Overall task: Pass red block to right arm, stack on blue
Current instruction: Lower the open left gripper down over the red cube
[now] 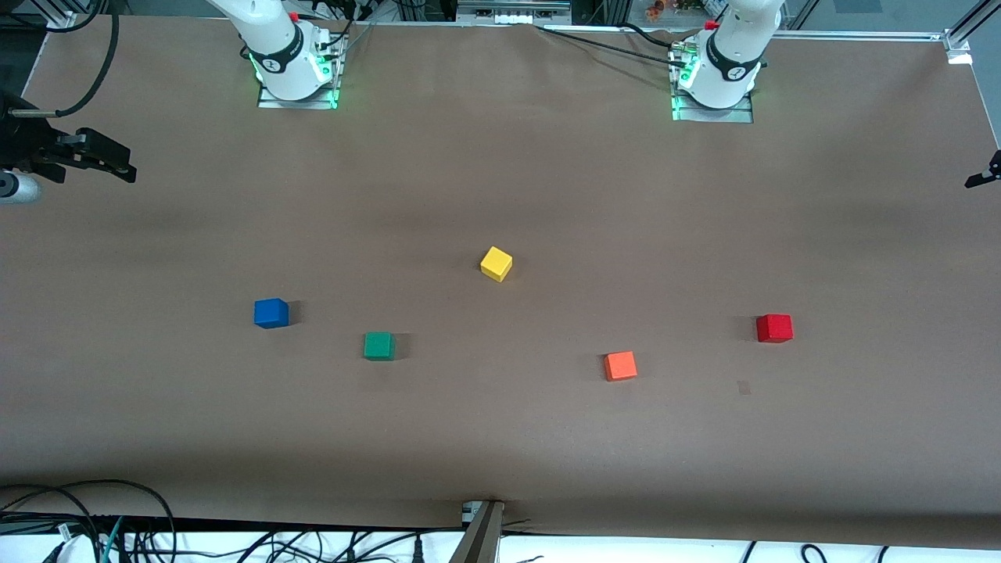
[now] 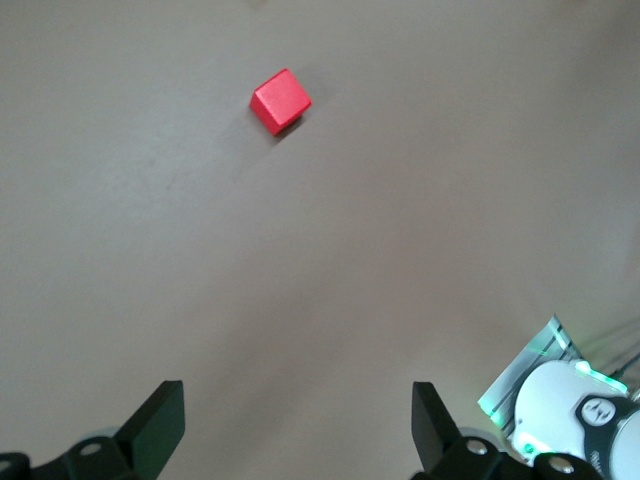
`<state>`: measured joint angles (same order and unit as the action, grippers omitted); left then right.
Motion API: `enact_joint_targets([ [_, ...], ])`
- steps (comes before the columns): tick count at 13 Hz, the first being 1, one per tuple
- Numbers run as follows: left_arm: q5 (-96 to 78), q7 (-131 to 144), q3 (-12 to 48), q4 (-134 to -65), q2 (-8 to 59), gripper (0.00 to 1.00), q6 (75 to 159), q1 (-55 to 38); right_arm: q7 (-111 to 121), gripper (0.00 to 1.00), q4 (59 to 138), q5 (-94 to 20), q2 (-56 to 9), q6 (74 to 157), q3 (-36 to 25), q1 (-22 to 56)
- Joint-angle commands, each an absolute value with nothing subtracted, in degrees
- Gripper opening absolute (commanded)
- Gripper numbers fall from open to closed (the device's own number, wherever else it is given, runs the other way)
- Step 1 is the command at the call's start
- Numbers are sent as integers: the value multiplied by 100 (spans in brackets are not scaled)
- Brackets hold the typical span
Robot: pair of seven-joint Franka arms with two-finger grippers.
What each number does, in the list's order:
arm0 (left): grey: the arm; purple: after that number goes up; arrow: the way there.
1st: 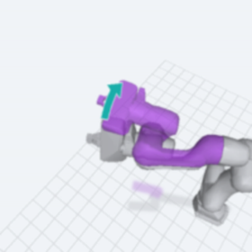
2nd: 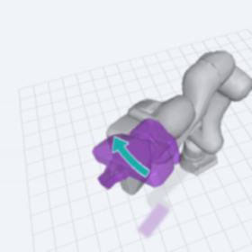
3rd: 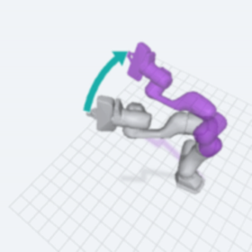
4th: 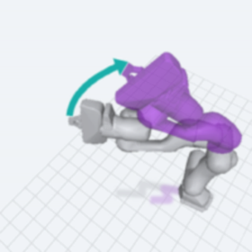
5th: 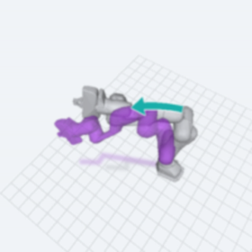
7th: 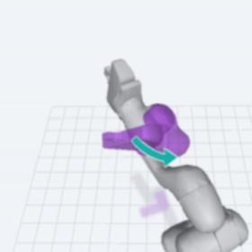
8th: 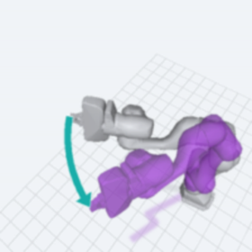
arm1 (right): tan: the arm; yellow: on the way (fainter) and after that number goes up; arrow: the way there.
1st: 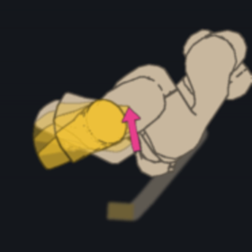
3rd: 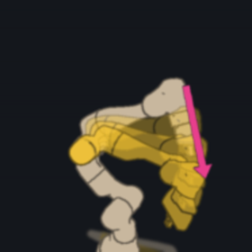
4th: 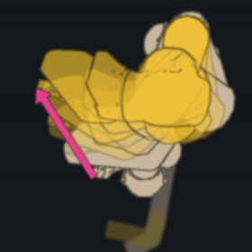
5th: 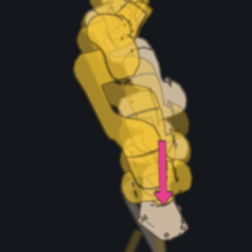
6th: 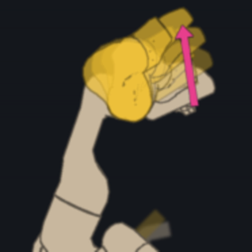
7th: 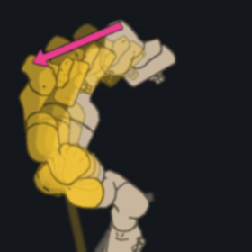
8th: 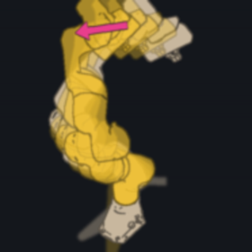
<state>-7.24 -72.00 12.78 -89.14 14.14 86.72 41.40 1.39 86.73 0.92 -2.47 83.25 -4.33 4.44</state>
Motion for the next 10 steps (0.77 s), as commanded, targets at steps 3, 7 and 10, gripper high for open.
enact_joint_targets([
  [3, -1343, -9260, 1362, -8367, 2468, 100, 8832, 4351, 211, 100, 8517, 132, -316, 8288, -422, 404],
  [7, -1966, -10499, 1354, -8358, 3240, 100, 8991, 4534, 211, 100, 8517, 132, -316, 8279, -422, 404],
  [10, -2372, -11151, 1362, -8087, 3962, 100, 8991, 4579, 211, 100, 8517, 132, -325, 8279, -422, 404],
])
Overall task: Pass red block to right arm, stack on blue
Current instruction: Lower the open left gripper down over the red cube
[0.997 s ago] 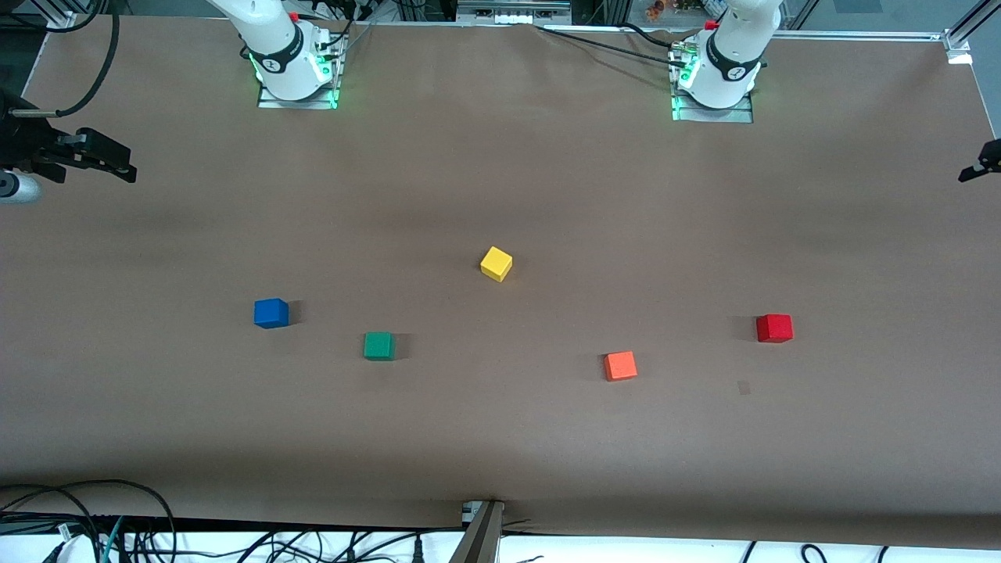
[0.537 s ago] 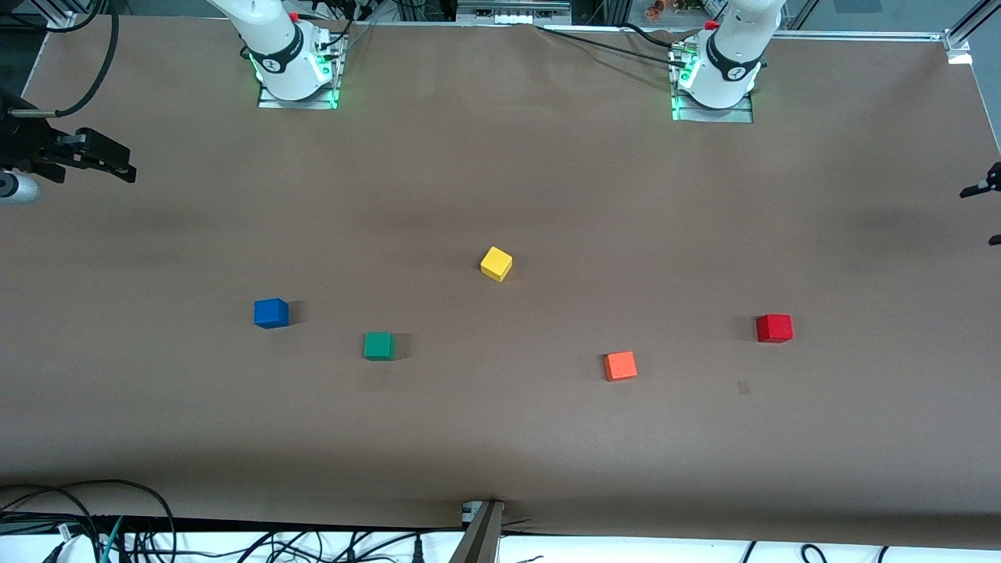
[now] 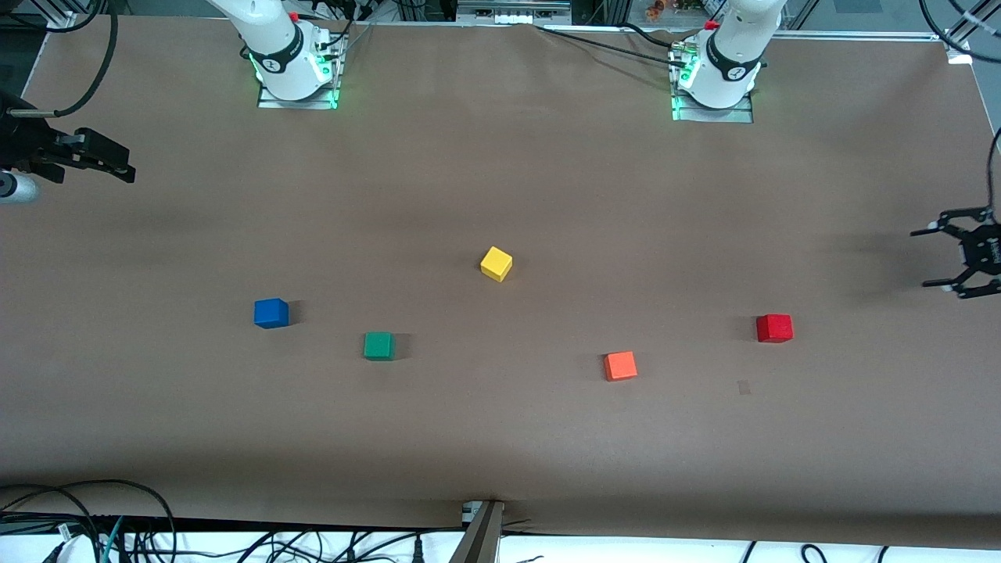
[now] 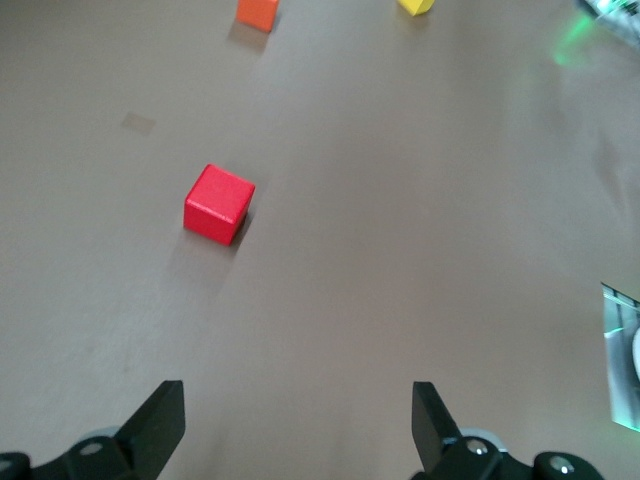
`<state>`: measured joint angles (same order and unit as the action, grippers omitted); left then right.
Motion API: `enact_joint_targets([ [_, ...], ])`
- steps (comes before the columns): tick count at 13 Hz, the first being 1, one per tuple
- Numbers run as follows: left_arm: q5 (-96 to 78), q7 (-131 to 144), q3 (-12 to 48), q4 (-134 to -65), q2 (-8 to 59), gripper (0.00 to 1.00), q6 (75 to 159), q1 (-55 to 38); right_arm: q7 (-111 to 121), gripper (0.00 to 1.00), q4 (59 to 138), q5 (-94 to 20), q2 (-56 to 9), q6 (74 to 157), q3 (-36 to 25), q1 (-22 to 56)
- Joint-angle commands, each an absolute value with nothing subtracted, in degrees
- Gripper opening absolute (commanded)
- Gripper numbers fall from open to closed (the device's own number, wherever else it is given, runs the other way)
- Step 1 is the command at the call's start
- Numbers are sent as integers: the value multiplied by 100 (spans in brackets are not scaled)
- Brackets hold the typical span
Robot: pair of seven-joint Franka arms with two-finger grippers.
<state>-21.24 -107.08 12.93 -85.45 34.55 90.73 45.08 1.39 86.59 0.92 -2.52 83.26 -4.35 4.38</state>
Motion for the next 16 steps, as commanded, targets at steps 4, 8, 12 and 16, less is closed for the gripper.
enact_joint_targets([
  [4, -3163, -12091, 1354, -7893, 4692, 100, 8983, 4535, 220, 100, 8517, 132, -316, 8279, -422, 404],
  [8, -3629, -12646, 1380, -7866, 5044, 100, 8956, 4456, 220, 100, 8517, 132, -316, 8279, -422, 404],
  [12, -3998, -13332, 1406, -7384, 5712, 100, 8930, 4333, 211, 100, 8525, 97, -325, 8279, -422, 404],
  [16, -4235, -13797, 1406, -7111, 6151, 100, 8912, 4289, 220, 100, 8525, 88, -316, 8279, -422, 404],
])
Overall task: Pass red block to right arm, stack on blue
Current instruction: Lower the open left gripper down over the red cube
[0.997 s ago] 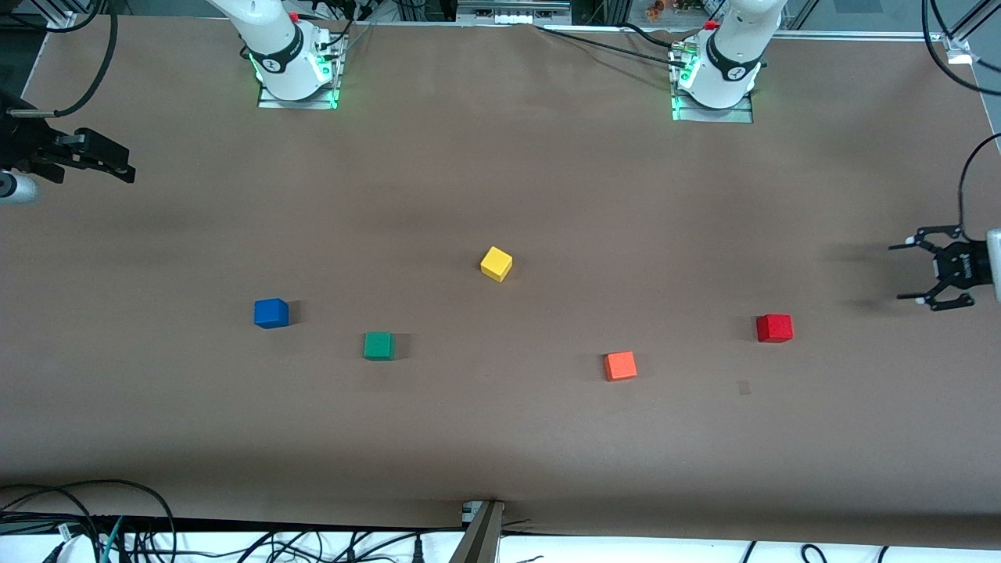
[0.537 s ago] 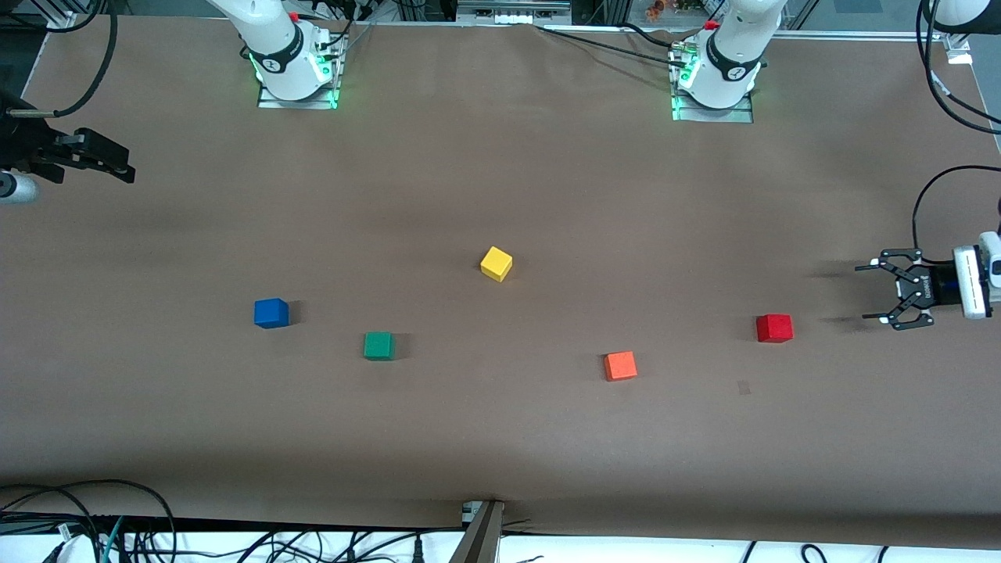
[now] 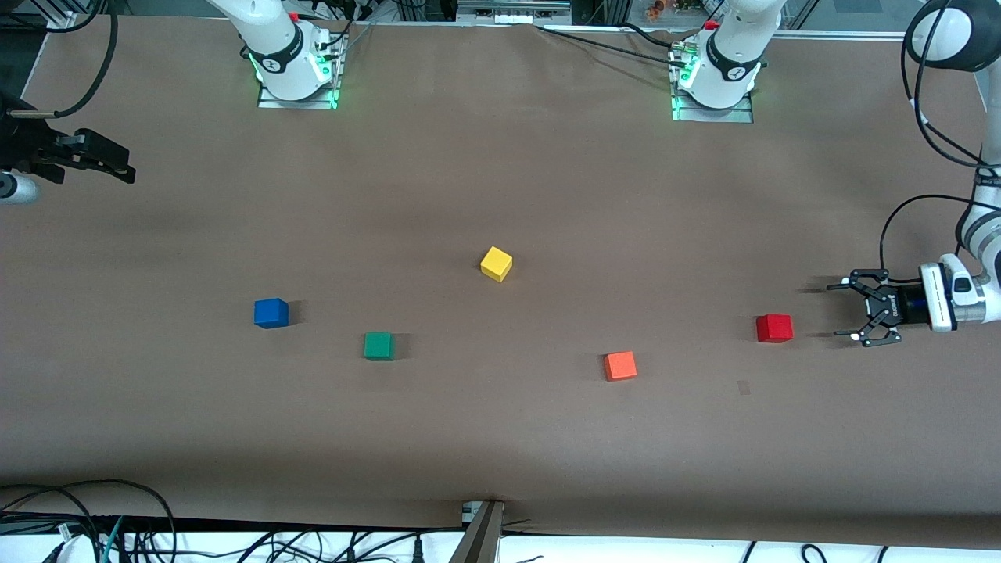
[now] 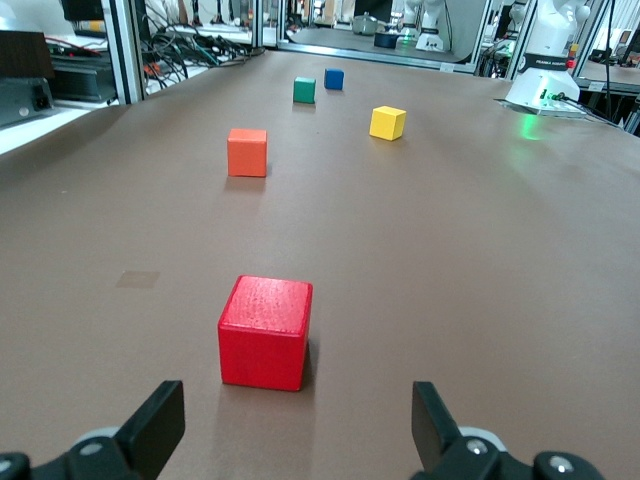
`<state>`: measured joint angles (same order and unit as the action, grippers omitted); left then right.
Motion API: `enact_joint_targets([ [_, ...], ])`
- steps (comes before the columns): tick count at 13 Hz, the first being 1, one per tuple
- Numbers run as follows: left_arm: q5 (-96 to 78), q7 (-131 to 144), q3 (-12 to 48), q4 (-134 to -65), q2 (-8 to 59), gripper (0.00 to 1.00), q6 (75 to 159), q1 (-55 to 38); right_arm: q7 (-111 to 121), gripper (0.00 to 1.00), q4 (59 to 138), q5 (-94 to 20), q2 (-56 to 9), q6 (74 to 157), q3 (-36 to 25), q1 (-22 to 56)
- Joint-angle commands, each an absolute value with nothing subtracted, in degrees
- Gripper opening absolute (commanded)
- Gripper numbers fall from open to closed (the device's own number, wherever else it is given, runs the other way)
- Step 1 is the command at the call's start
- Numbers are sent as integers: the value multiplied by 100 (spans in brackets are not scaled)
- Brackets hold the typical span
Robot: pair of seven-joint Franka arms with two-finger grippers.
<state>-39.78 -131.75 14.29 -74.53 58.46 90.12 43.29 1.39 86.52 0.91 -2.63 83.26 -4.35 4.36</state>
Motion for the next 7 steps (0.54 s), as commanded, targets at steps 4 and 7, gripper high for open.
enact_joint_targets([
  [4, -4596, -14246, 1415, -6926, 6486, 100, 8947, 3983, 220, 100, 8525, 88, -325, 8279, -422, 404],
  [7, -4763, -14484, 1406, -6917, 6574, 100, 8982, 3929, 220, 100, 8525, 88, -316, 8279, -422, 404],
])
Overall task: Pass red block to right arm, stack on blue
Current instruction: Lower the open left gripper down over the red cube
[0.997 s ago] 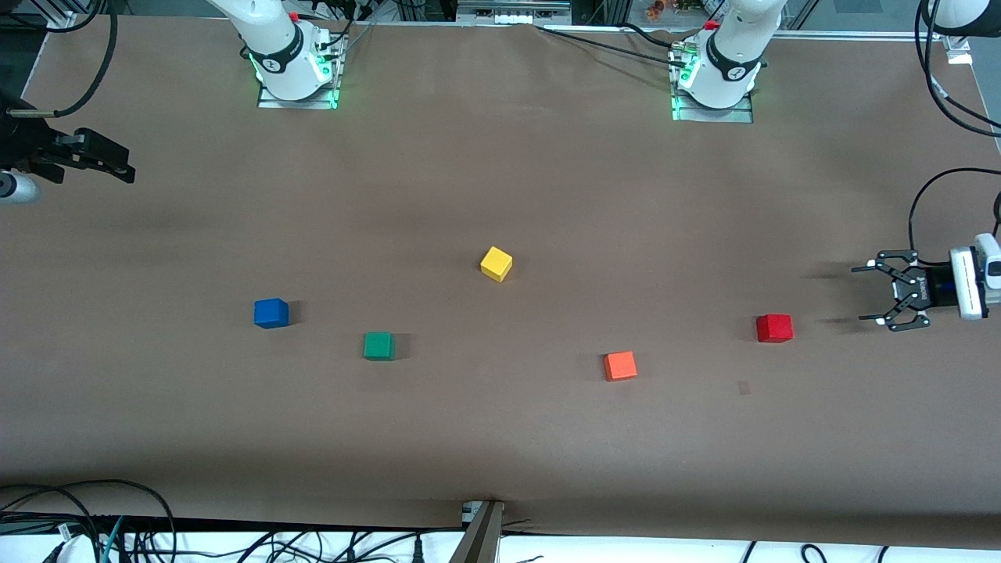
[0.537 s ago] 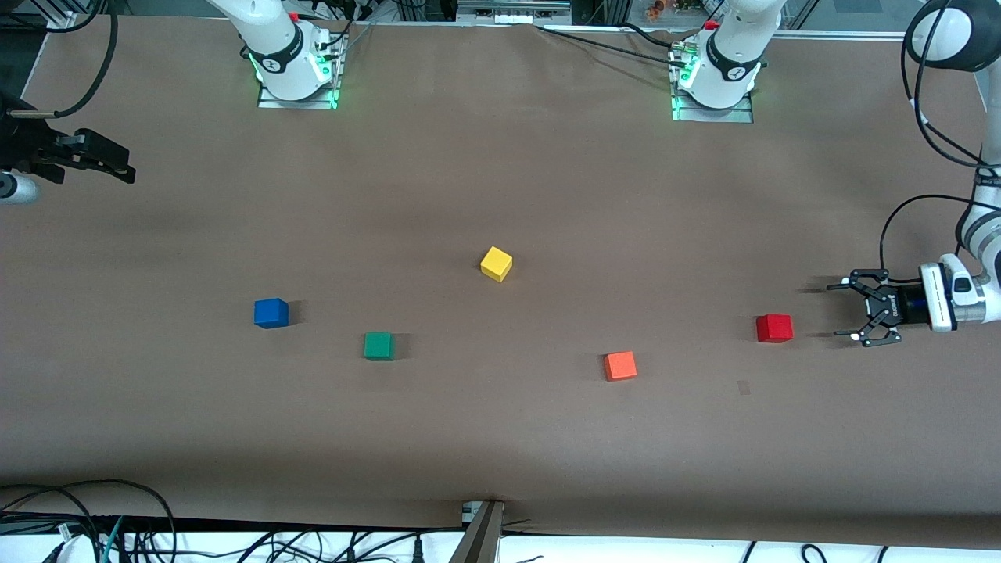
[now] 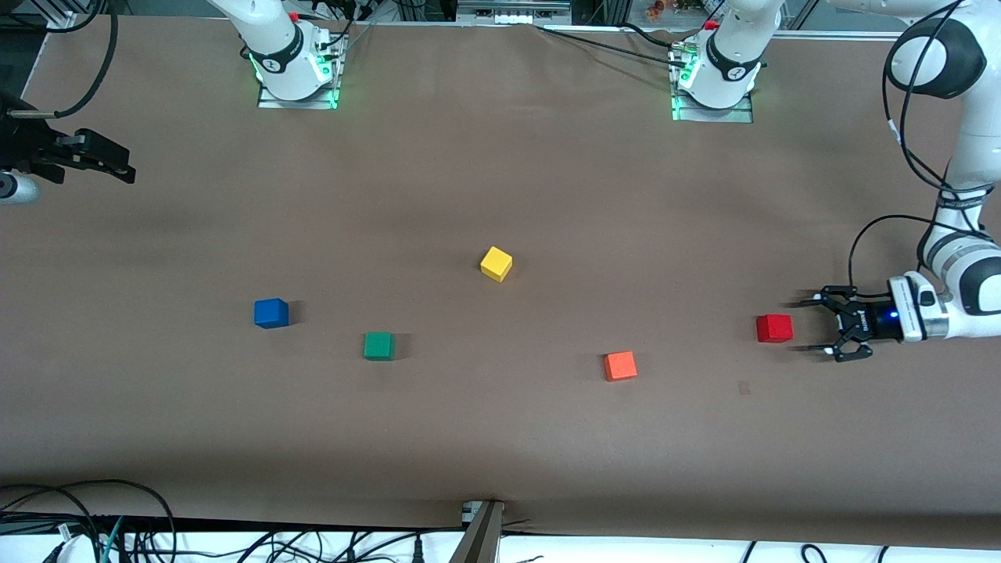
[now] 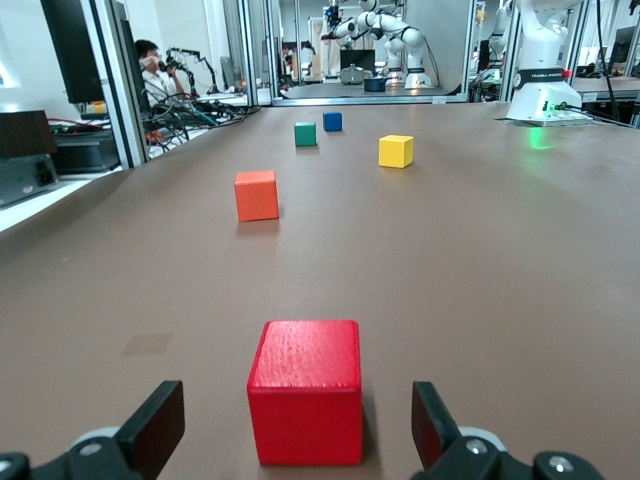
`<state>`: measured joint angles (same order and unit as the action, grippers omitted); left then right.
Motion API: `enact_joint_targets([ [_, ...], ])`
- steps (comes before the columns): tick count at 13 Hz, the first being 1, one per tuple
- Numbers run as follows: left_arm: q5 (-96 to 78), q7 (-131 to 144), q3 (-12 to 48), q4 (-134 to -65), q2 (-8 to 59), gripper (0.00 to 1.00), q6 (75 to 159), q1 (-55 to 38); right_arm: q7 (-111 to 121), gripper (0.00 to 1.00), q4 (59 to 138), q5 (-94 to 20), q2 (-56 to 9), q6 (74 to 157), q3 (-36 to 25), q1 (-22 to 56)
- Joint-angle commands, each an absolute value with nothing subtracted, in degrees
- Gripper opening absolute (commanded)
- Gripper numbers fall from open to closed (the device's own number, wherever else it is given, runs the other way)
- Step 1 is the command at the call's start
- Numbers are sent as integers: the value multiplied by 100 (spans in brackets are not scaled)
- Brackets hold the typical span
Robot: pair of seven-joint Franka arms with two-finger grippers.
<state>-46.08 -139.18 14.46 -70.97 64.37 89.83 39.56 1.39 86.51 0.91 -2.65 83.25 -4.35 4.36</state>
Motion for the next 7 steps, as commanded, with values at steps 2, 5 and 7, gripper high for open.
enact_joint_targets([
  [2, -4755, -14537, 1406, -6917, 6574, 100, 8974, 3929, 211, 100, 8525, 88, -316, 8279, -422, 404],
  [5, -4764, -14906, 1406, -6882, 6714, 100, 9123, 3920, 211, 100, 8525, 88, -316, 8279, -422, 404],
  [7, -4764, -14871, 1406, -6873, 6794, 100, 9132, 3824, 211, 100, 8525, 88, -316, 8279, -422, 404],
])
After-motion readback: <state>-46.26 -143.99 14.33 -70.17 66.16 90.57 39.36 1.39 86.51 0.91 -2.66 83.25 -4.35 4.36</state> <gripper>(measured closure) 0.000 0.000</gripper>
